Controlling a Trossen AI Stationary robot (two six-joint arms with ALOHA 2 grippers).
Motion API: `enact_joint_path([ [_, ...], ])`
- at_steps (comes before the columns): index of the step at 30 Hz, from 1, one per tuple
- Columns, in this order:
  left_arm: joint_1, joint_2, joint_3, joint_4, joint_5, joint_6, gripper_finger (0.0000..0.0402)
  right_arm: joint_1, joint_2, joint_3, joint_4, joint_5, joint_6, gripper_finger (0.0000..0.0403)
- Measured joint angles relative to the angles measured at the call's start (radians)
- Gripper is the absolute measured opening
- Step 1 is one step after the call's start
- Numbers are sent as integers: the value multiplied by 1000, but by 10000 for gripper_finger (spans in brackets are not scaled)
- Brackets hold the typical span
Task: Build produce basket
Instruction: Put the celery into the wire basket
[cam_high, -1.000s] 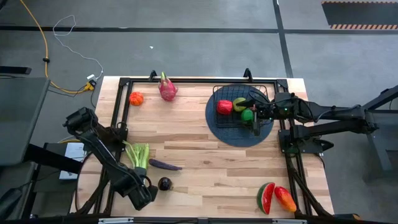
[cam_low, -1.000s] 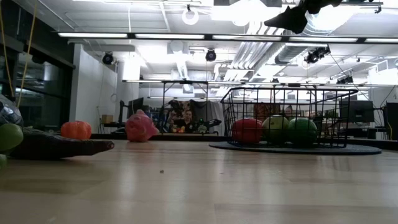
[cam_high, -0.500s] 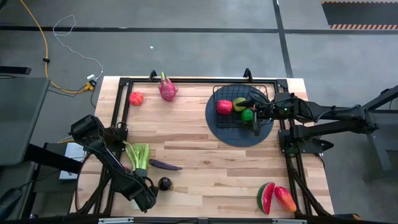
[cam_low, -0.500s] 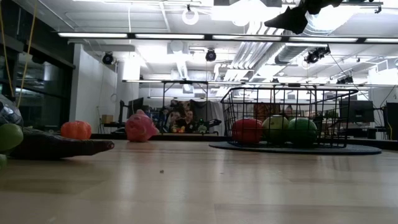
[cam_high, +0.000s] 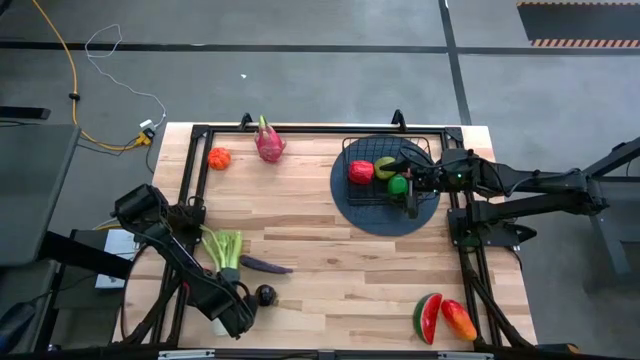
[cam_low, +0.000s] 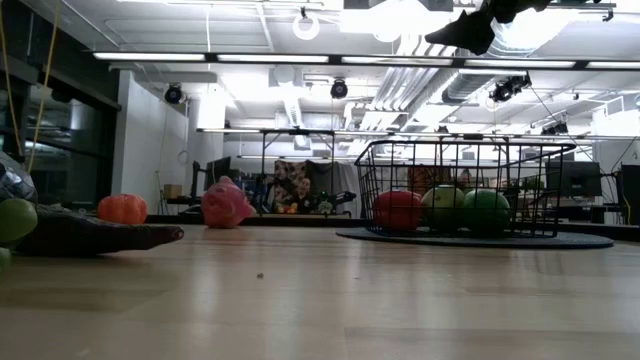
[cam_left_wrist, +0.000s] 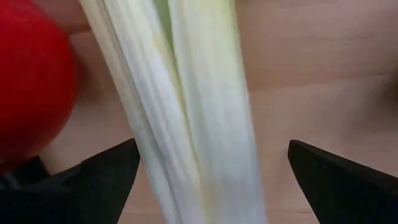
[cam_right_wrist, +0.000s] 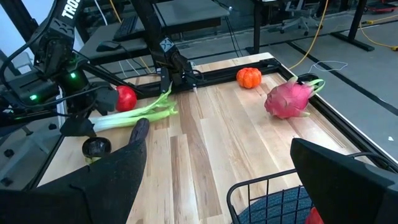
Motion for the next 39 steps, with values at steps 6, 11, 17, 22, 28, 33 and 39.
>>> enact_joint_path([
  [6,3,6,0,-5,-21,0,394,0,0,0,0,0,0,387],
  [11,4,29,1,9,-17,13,394,0,0,0,0,0,5,387],
  [17,5,30,1,9,-20,34,390,-1,0,0,1,16,8,387],
  [22,5,31,1,17,-22,38,355,-1,0,0,0,16,2,387],
  [28,6,32,1,27,-20,38,284,-1,0,0,-6,16,3,387],
  [33,16,30,0,26,-6,41,225,-1,0,0,-9,16,3,387],
  [39,32,14,-2,-26,16,90,181,0,0,0,-11,15,3,387],
])
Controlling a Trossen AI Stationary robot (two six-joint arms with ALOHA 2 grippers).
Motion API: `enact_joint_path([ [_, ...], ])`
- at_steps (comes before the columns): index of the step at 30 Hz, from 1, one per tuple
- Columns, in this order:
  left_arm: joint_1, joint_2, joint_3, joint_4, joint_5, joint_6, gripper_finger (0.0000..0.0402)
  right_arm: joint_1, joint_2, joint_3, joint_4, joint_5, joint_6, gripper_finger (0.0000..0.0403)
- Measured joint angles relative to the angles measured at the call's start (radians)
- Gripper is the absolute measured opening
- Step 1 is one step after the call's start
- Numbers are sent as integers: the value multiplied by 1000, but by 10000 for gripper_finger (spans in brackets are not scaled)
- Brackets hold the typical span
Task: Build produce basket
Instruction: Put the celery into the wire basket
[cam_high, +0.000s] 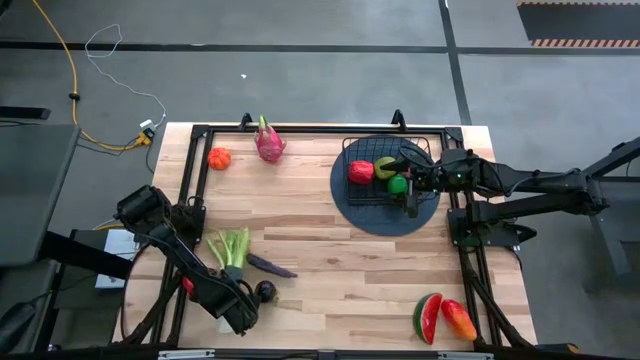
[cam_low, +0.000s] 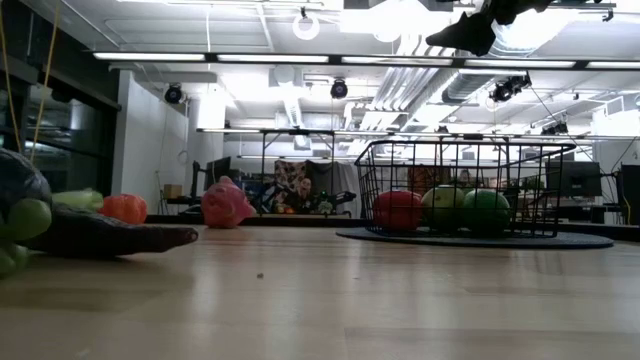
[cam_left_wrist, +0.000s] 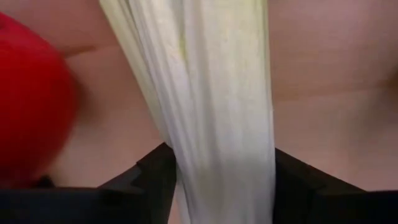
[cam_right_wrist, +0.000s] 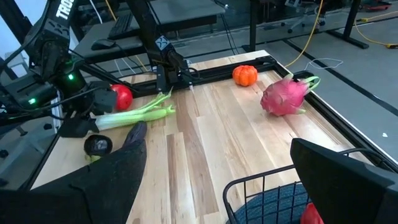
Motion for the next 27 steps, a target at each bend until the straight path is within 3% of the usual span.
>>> enact_joint_path([
  [8,16,-104,0,-116,-36,19,166,0,0,0,-7,0,23,387],
  [15,19,-290,0,-270,-145,71,165,0,0,0,-9,0,18,387],
  [18,30,-388,0,-283,-256,130,165,0,0,0,-11,0,24,387],
  [22,82,-530,1,-264,-490,259,165,-2,0,0,-10,0,24,387],
  [27,219,-681,1,-208,-734,531,165,-2,0,0,-9,0,26,387],
])
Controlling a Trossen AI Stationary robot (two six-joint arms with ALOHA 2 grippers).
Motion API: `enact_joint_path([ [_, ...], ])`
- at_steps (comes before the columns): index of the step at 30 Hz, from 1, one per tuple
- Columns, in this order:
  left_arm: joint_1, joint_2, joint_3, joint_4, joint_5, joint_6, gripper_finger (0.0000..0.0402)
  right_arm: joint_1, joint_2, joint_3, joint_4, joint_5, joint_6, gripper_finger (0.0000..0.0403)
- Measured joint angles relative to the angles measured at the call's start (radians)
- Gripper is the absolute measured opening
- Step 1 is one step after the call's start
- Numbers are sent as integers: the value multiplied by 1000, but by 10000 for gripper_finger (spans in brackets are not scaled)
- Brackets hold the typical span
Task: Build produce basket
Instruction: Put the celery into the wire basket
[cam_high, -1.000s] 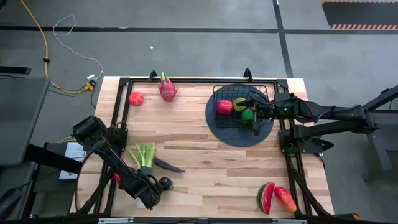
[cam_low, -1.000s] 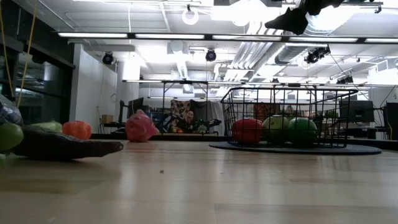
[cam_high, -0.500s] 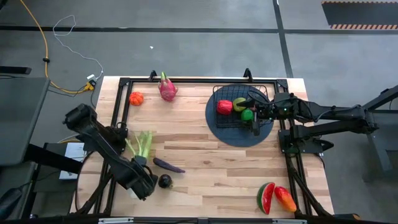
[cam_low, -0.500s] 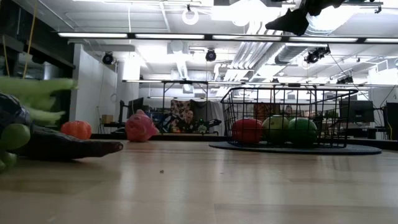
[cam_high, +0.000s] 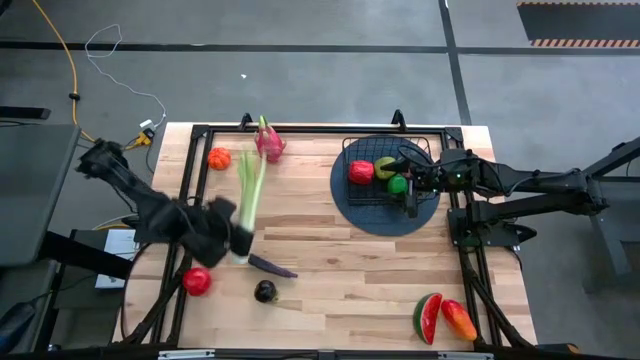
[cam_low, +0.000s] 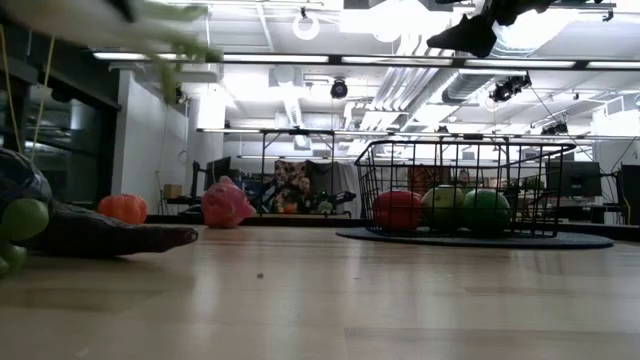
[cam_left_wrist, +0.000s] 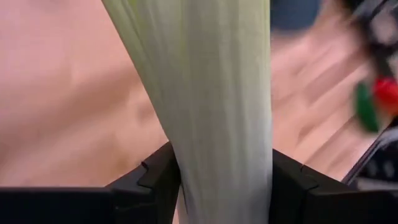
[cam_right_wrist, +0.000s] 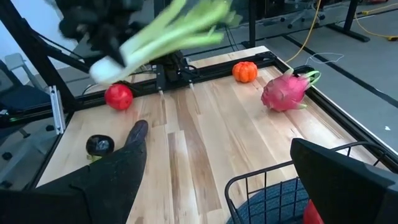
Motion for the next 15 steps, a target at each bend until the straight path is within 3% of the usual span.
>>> enact_joint_path([
  [3,118,-57,0,70,-85,230,165,0,0,0,8,0,-1,387],
  [6,262,-85,0,192,-105,480,165,0,0,0,35,0,-2,387],
  [11,492,-74,0,524,16,968,165,0,0,0,181,0,0,387],
  [15,607,-33,0,813,119,1290,165,0,0,0,340,0,0,387],
])
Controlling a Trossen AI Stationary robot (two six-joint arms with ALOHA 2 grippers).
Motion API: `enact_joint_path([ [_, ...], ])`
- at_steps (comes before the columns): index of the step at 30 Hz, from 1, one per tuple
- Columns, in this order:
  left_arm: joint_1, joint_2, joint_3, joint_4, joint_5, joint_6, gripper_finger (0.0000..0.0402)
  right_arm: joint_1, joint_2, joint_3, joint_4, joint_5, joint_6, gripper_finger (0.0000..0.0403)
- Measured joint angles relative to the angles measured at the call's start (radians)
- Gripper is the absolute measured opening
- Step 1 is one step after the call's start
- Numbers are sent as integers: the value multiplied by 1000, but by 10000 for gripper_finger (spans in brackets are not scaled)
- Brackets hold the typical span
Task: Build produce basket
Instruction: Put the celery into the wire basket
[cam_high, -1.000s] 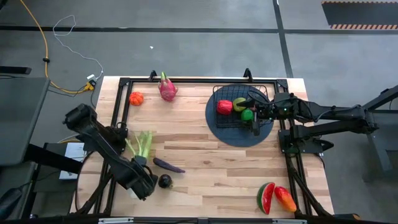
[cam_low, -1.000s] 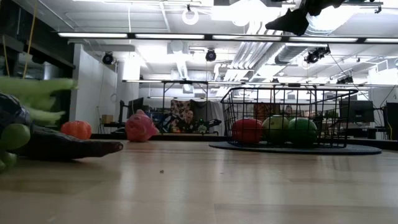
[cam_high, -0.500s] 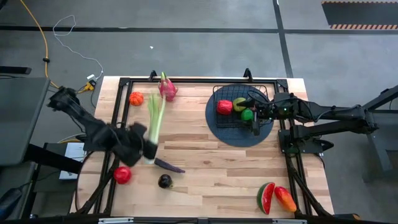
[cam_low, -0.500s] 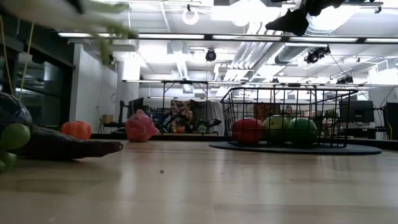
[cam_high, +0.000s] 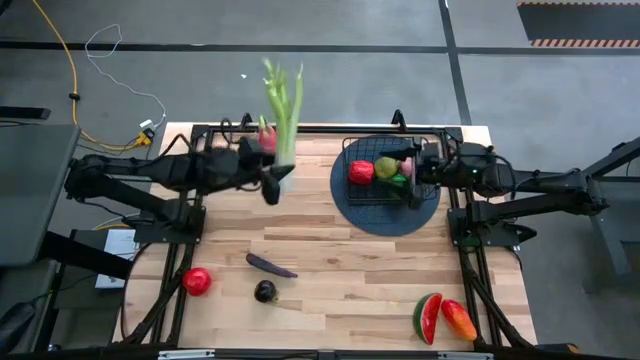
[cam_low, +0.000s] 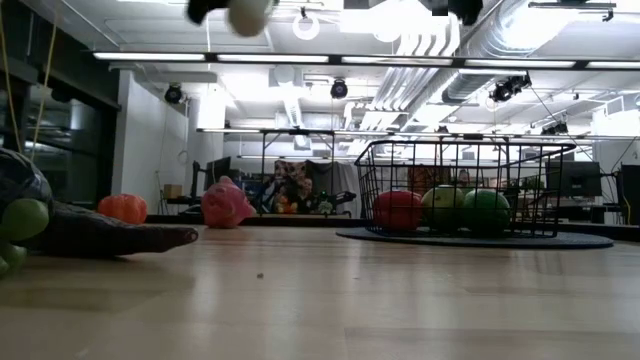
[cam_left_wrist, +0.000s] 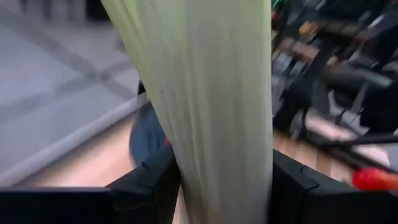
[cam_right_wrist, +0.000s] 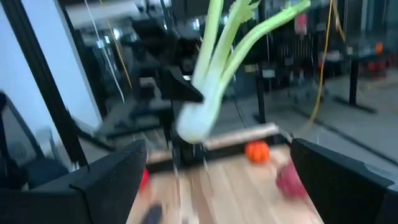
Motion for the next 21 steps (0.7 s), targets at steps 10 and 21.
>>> enact_joint_path([
  [10,116,87,2,357,294,222,165,0,19,0,110,8,192,387],
  [21,119,265,1,415,478,194,165,7,260,0,321,3,242,387],
])
